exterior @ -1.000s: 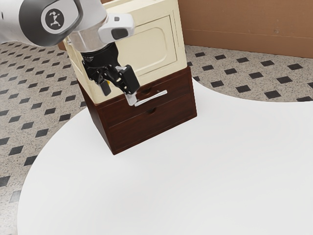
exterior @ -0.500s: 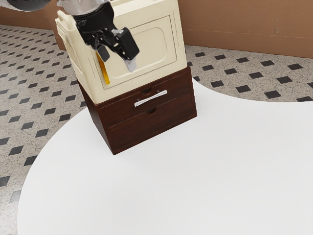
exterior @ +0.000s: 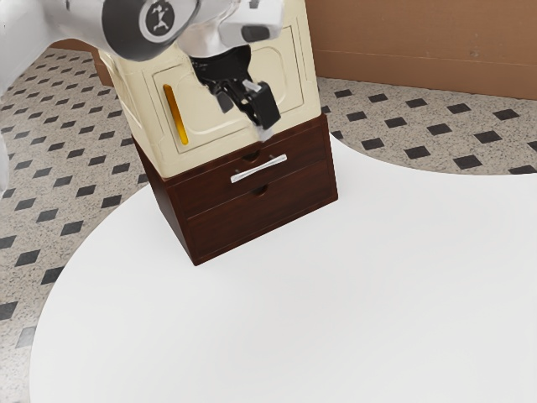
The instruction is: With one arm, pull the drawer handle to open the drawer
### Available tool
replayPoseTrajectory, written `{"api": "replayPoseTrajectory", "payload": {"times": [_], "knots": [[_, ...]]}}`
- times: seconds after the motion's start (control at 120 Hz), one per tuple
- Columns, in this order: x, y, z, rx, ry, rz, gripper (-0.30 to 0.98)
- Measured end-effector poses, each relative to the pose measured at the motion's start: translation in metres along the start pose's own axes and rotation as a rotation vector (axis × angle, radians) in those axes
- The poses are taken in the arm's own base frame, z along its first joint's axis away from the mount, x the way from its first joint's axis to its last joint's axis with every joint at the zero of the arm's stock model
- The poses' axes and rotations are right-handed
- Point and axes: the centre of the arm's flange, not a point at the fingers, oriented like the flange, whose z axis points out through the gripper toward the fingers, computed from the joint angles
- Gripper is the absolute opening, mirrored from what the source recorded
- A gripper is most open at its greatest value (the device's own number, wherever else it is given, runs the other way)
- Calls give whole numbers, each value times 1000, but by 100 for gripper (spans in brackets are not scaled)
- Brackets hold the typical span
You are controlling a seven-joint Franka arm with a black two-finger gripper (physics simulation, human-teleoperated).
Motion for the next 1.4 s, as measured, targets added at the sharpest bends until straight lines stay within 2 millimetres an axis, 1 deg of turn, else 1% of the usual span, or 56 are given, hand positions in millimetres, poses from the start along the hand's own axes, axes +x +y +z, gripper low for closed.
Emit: {"api": "replayPoseTrajectory", "payload": {"times": [0.05,0.092,0.2,0.258,0.333,0.392,0.517,0.642,0.742,0.817,1.0,1.117,1.225,1.4], "knots": [[7,11,11,14,-2,34,69],[11,15,18,24,-3,53,69],[18,16,44,44,-16,83,69],[22,19,64,50,-32,104,69],[26,22,82,58,-45,128,69],[25,21,94,62,-56,143,69],[26,16,112,69,-72,159,69],[31,13,137,69,-93,174,69],[31,2,156,69,-111,170,69],[31,-5,160,71,-112,167,69],[34,-10,164,79,-103,173,68],[32,-24,167,89,-103,161,66],[34,-26,172,92,-96,162,64],[34,-36,177,103,-86,154,61]]}}
